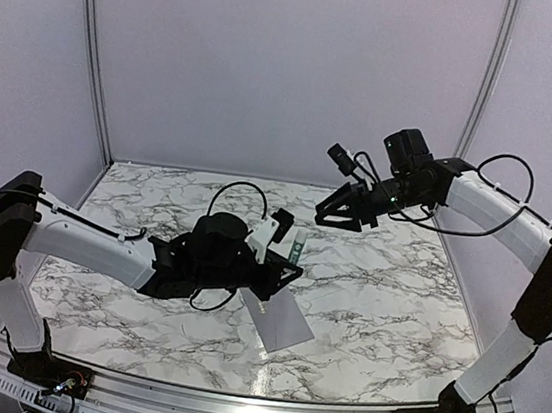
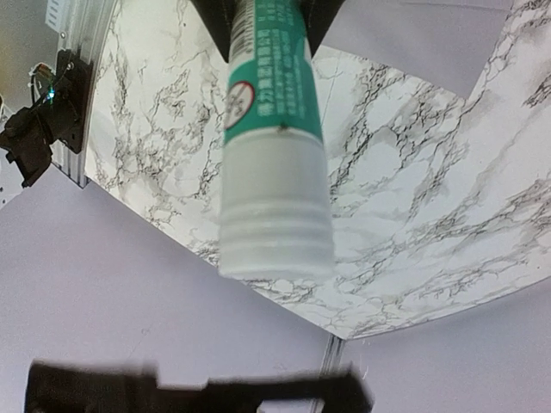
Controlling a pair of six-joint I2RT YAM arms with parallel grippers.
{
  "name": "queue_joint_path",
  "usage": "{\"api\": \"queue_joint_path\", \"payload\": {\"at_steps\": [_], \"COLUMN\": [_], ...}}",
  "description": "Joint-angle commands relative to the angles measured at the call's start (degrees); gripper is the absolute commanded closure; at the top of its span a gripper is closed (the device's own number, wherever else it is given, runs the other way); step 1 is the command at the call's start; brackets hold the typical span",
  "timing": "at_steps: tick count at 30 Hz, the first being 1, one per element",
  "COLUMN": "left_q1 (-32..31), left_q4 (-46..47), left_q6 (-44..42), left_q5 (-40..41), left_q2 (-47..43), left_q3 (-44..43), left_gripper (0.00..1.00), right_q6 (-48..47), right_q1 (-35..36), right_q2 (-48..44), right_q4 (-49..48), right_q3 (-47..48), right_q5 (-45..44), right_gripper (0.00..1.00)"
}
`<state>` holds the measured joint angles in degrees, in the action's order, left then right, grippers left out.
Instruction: Place the letter into the envelope and seal it
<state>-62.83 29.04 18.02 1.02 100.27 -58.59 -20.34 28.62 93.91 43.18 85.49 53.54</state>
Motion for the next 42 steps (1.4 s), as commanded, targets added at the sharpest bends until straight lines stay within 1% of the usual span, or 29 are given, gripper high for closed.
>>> {"api": "queue_joint_path", "payload": {"at_steps": [1, 3, 5, 7, 8, 10, 13, 16, 21, 27, 30, 34, 38, 42], "left_q1": [0.50, 0.64, 1.00, 1.47, 1.73, 2.43, 2.86, 3.32, 6.11, 6.97, 7.08, 7.11, 7.11, 7.09], "left_q4": [1.08, -0.24, -2.41, -6.33, -8.66, -14.27, -23.19, -32.02, -41.05, -53.19, -57.41, -61.64, -62.98, -63.05], "left_q6": [1.57, 2.05, 2.81, 3.80, 4.52, 6.03, 7.61, 7.94, 8.88, 7.54, 6.54, 5.34, 4.16, 3.69], "left_q5": [1.05, 2.35, 3.40, 4.78, 5.09, 5.10, 6.20, 9.44, 7.45, 5.10, 3.37, 1.53, -0.71, -2.91], "left_q2": [-2.99, -4.43, -6.33, -8.18, -8.89, -10.69, -11.95, -12.63, -13.41, -9.91, -7.44, -3.96, -1.46, 0.38], "left_q3": [3.64, 5.38, 6.62, 7.17, 7.30, 7.51, 6.85, 6.37, 6.51, 1.73, -0.73, -3.96, -5.57, -6.48], "left_gripper": [1.00, 1.00, 1.00, 1.00, 1.00, 1.00, 1.00, 1.00, 1.00, 1.00, 1.00, 0.97, 0.96, 0.92], "right_q6": [-3.55, -4.76, -6.22, -7.49, -7.82, -7.50, -3.44, -0.80, -0.57, -0.72, -0.33, -0.16, -0.23, -0.31], "right_q1": [-6.73, -9.79, -12.28, -14.14, -14.92, -16.13, -17.68, -17.96, -17.98, -17.99, -17.98, -17.98, -17.95, -17.94], "right_q2": [-2.51, -3.98, -6.01, -7.68, -8.49, -9.93, -12.23, -13.85, -14.06, -14.76, -14.97, -15.26, -15.25, -15.01], "right_q4": [3.56, 3.58, 3.58, 3.30, 3.08, 2.21, -3.08, -7.42, -8.28, -8.83, -8.94, -9.02, -8.72, -8.44], "right_q3": [5.63, 5.82, 5.64, 4.77, 4.11, 2.31, -1.91, -5.92, -7.26, -8.46, -8.90, -9.52, -9.74, -9.75], "right_q5": [5.01, 6.71, 6.15, 3.99, 2.77, 0.37, -2.49, -3.77, -4.40, -5.92, -6.08, -5.90, -5.87, -5.38], "right_gripper": [0.37, 0.29, 0.23, 0.03, 0.02, 0.01, 0.01, 0.01, 0.02, 0.02, 0.02, 0.02, 0.01, 0.02]}}
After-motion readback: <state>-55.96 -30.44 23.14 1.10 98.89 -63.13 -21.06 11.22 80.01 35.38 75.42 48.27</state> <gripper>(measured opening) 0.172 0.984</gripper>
